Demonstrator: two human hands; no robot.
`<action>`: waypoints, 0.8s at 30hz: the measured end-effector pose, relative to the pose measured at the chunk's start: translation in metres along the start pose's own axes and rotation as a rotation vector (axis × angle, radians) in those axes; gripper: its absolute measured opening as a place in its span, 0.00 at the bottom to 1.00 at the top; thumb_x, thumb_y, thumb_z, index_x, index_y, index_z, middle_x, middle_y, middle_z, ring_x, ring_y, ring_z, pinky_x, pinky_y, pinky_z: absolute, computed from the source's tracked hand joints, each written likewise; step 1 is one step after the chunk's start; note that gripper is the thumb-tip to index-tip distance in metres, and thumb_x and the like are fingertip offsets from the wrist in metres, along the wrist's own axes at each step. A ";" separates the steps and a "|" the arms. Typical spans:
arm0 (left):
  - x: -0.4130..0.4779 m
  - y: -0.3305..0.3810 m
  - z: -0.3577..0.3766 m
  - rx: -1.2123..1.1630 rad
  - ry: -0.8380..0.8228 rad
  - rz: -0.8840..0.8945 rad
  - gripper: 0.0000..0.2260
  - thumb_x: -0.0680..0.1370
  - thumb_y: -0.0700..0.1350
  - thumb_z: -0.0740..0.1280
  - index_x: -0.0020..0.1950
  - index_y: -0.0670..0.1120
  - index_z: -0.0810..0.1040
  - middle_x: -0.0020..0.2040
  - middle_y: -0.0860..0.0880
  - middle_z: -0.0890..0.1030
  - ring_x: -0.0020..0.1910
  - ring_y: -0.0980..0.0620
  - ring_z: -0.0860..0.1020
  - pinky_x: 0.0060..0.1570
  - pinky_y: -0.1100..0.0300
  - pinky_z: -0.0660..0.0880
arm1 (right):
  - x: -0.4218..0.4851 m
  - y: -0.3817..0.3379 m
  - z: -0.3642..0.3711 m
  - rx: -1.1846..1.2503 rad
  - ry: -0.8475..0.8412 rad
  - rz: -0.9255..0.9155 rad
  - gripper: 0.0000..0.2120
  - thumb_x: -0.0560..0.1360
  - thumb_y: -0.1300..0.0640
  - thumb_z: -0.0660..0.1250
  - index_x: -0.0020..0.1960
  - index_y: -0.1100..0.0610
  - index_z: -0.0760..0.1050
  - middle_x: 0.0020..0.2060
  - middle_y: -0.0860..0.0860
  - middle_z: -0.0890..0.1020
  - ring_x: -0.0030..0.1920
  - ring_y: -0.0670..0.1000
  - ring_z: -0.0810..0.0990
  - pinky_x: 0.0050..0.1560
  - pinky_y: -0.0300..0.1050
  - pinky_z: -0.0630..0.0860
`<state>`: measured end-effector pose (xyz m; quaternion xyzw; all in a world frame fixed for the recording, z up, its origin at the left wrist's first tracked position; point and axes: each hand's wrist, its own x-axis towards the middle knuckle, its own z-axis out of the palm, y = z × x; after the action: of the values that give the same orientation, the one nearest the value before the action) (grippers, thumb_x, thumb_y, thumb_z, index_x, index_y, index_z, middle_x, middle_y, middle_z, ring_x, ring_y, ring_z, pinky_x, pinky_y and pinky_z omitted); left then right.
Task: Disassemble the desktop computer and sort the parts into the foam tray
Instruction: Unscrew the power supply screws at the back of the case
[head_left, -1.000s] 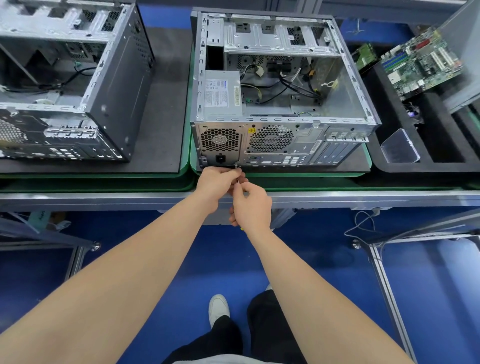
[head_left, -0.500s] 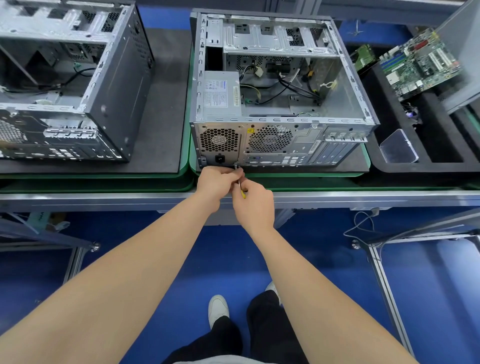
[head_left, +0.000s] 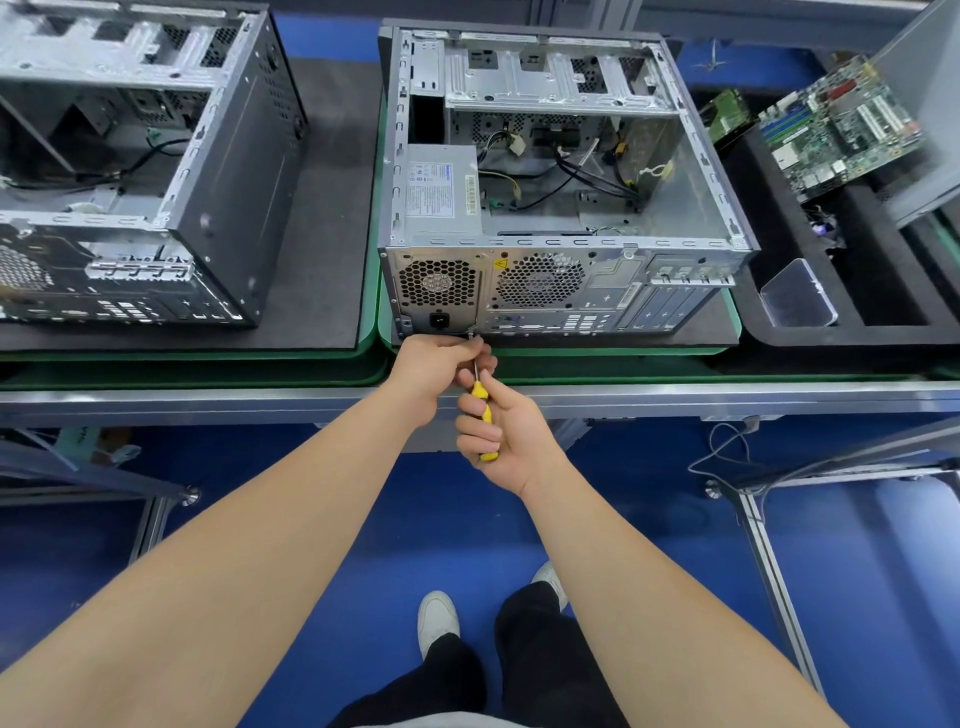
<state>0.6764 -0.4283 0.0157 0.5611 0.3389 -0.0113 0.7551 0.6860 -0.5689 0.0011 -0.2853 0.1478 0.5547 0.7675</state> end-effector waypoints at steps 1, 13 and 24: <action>0.000 0.000 0.000 -0.001 -0.005 0.001 0.10 0.81 0.43 0.70 0.53 0.36 0.84 0.47 0.40 0.87 0.46 0.47 0.86 0.52 0.55 0.82 | 0.001 0.000 0.001 -0.008 0.008 -0.006 0.15 0.87 0.48 0.58 0.52 0.55 0.78 0.31 0.48 0.69 0.22 0.44 0.62 0.18 0.37 0.61; 0.001 -0.002 0.000 0.053 0.024 -0.002 0.08 0.81 0.44 0.70 0.52 0.40 0.85 0.46 0.44 0.88 0.49 0.48 0.87 0.54 0.55 0.82 | 0.009 0.006 0.013 -0.477 0.344 -0.224 0.12 0.87 0.50 0.60 0.52 0.57 0.77 0.30 0.52 0.76 0.26 0.47 0.70 0.25 0.41 0.69; -0.003 0.000 0.002 0.103 0.036 0.017 0.09 0.82 0.45 0.68 0.52 0.41 0.85 0.46 0.45 0.88 0.47 0.48 0.86 0.47 0.58 0.83 | 0.004 0.005 0.018 -1.228 0.660 -0.592 0.16 0.84 0.52 0.63 0.41 0.55 0.83 0.27 0.53 0.82 0.26 0.53 0.83 0.31 0.55 0.84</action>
<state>0.6751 -0.4314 0.0174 0.6023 0.3469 -0.0124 0.7188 0.6815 -0.5545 0.0118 -0.8405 -0.0482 0.1938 0.5036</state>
